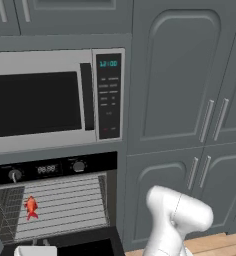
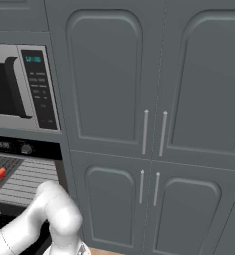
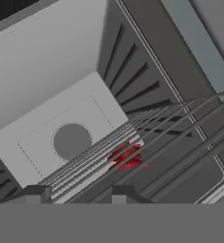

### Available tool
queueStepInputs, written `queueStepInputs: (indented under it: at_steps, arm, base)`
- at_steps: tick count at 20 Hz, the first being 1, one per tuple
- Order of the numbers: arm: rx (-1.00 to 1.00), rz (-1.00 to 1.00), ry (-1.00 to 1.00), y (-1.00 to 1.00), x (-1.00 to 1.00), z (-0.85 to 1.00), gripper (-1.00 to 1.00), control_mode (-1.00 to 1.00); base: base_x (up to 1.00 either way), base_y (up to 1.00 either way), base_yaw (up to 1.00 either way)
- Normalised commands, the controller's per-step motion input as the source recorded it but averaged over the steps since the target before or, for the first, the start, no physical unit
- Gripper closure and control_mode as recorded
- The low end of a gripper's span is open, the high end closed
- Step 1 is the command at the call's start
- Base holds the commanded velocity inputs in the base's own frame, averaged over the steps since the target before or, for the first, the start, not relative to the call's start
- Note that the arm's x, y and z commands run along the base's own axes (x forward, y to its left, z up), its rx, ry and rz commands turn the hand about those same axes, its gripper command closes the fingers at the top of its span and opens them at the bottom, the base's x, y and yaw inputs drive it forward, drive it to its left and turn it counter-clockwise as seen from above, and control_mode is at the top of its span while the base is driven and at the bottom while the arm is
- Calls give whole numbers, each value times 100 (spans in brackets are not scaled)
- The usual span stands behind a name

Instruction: Take the fish from the oven and place it on the plate on the counter.

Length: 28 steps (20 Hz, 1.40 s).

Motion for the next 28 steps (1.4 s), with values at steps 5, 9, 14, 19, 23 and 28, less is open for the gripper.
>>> queueStepInputs:
  at_steps: [5, 9, 14, 19, 23, 28]
  arm:
    - [0, 0, -33, 14, -71, 59, -100, -100]
    - [0, 0, -10, 12, -48, 78, -100, -100]
    - [4, 0, 7, 0, -75, 4, -100, -100]
    - [0, 0, 4, 6, -68, -39, -100, -100]
    - [0, 0, -11, 21, -20, 80, -100, -100]
    - [0, 0, -10, 20, 0, 96, -100, -100]
  base:
    - [0, 0, 0]
    - [0, 0, 0]
    - [0, 0, 0]
    - [0, 0, 0]
    - [0, 0, 0]
    - [0, 0, 0]
